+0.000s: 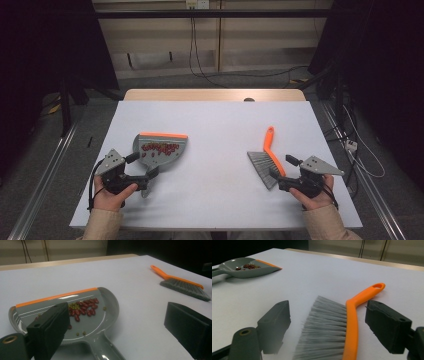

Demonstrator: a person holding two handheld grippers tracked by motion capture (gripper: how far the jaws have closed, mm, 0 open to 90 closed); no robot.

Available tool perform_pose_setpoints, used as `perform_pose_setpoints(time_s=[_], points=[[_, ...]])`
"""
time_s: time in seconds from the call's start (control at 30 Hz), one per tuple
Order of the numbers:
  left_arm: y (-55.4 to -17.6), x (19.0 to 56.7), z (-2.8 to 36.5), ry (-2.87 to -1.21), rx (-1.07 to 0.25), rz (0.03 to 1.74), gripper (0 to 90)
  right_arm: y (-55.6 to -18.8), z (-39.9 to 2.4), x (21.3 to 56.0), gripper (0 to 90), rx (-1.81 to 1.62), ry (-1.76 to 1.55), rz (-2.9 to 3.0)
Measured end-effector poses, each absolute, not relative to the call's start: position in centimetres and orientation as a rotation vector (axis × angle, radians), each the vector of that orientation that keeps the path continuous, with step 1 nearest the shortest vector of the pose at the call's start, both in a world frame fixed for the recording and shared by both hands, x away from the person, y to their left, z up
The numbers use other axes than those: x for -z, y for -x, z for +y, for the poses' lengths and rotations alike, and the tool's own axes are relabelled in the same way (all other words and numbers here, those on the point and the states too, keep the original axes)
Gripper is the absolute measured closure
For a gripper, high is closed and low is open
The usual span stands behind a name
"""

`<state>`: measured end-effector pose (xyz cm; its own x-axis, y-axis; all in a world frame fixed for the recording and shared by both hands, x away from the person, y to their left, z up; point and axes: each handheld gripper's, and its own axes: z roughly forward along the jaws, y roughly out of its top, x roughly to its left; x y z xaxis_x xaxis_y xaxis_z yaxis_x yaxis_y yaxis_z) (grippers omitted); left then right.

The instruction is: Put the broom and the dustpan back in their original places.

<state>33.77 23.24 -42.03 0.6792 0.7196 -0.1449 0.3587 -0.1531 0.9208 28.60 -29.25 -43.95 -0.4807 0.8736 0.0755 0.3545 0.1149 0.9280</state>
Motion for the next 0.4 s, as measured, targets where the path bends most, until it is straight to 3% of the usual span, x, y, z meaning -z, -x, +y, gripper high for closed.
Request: perform_pose_setpoints(time_s=[0.4], points=[[-33.64, 42.23, 23.2, -1.76, -0.395, 0.859, 6.3, -27.99, -29.58, 44.45, 20.4, -1.365, -1.17, 1.936]])
